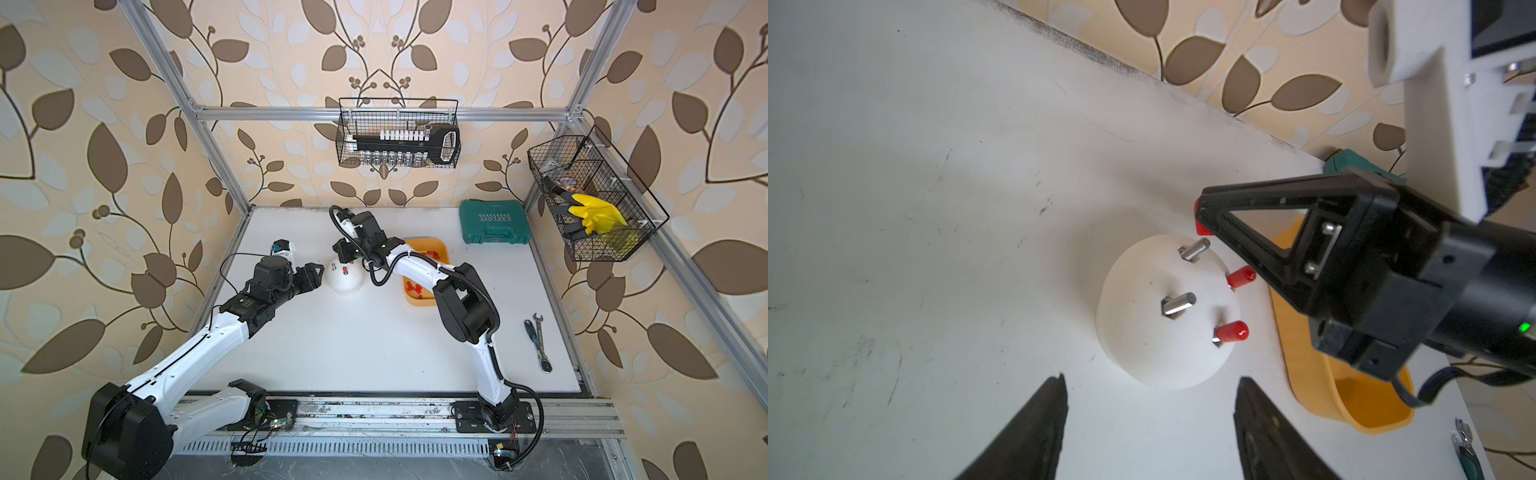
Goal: Cover the protruding screws with screw protection sleeves
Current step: Attach the screw protection sleeve to the screw.
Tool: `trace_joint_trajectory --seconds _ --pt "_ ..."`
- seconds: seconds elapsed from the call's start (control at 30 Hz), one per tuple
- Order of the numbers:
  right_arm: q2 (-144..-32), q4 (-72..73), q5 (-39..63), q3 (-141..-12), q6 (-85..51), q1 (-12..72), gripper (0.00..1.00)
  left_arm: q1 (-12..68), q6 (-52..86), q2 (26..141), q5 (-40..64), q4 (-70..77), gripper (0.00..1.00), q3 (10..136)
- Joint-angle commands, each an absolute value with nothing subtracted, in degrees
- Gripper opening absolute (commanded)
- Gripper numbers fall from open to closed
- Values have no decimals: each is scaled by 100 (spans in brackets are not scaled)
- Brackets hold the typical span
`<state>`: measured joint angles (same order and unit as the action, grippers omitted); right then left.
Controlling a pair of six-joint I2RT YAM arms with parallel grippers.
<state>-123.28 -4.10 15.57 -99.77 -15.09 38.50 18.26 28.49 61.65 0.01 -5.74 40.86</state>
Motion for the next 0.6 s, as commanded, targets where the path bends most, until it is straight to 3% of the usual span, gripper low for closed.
trace_joint_trajectory --seconds 0.0,0.57 --pt "-12094 -477 1484 -9955 -1376 3835 8 1775 2768 6144 53 -396 66 4140" --pt "-11989 -387 1459 -9652 -1354 3836 7 1776 2751 6126 57 -422 66 4162"
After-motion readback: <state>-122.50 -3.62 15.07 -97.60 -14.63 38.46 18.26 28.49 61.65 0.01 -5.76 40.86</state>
